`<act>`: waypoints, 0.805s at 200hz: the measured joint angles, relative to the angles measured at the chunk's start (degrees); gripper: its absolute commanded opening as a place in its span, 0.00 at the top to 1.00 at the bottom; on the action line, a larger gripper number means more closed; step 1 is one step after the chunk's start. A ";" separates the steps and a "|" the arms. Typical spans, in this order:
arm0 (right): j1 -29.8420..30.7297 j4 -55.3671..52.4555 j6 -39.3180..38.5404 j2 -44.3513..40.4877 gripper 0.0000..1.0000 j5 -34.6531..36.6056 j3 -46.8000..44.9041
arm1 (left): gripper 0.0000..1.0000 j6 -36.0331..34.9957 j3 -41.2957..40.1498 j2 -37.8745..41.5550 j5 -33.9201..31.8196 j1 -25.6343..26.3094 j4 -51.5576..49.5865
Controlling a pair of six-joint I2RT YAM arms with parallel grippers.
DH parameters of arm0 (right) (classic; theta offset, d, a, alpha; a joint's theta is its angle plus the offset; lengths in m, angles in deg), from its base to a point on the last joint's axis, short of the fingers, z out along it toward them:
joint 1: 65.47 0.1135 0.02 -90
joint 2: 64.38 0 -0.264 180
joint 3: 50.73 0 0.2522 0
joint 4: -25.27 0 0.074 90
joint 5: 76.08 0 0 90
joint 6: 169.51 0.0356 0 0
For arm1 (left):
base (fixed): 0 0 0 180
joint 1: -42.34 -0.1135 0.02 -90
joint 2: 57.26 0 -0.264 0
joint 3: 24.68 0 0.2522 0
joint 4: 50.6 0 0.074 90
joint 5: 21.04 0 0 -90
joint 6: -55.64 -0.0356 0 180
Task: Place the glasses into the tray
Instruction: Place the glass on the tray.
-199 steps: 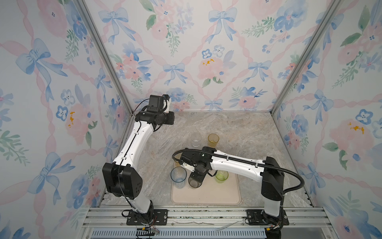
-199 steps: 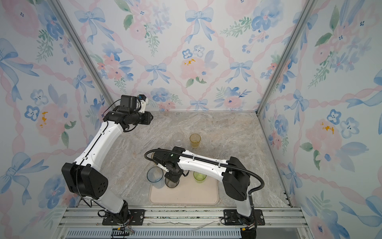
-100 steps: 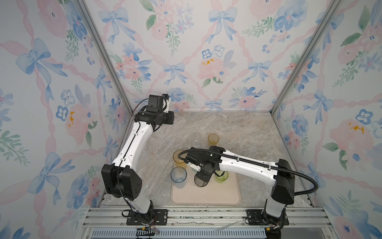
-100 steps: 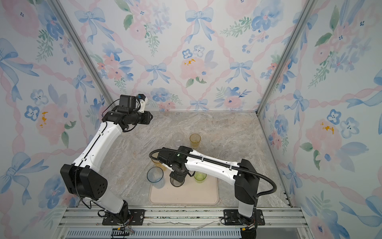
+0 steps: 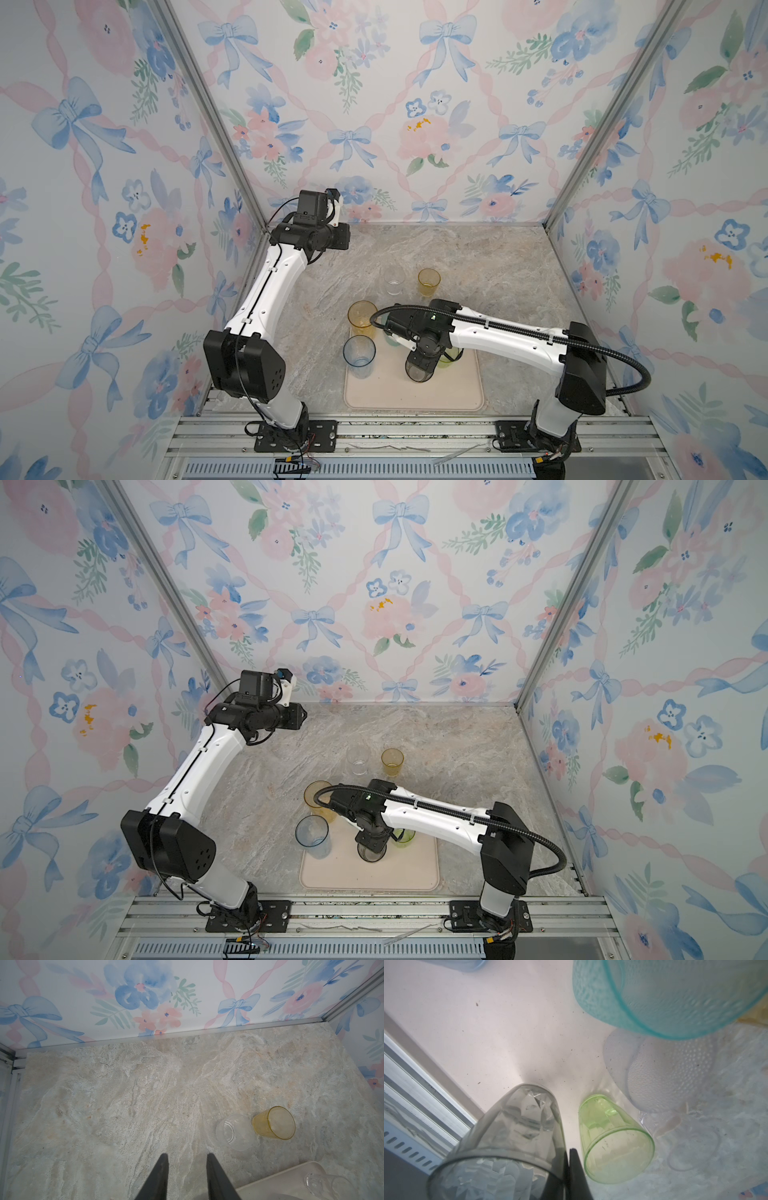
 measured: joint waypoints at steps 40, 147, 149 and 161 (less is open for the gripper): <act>-1.29 2.49 0.11 0.00 0.95 -0.96 -2.99 | 0.64 0.02 0.00 1.40 -0.02 0.00 0.00; -2.38 7.85 0.07 0.55 0.90 -3.32 -3.98 | 0.64 0.02 0.00 2.05 -0.02 0.00 -0.07; -2.38 7.87 0.04 0.63 0.90 -3.39 -4.00 | 0.64 0.02 0.00 2.05 -0.02 0.00 -0.07; -2.43 7.87 -0.11 0.96 0.90 -3.54 -3.98 | 0.64 0.02 0.00 2.05 -0.04 0.00 -0.11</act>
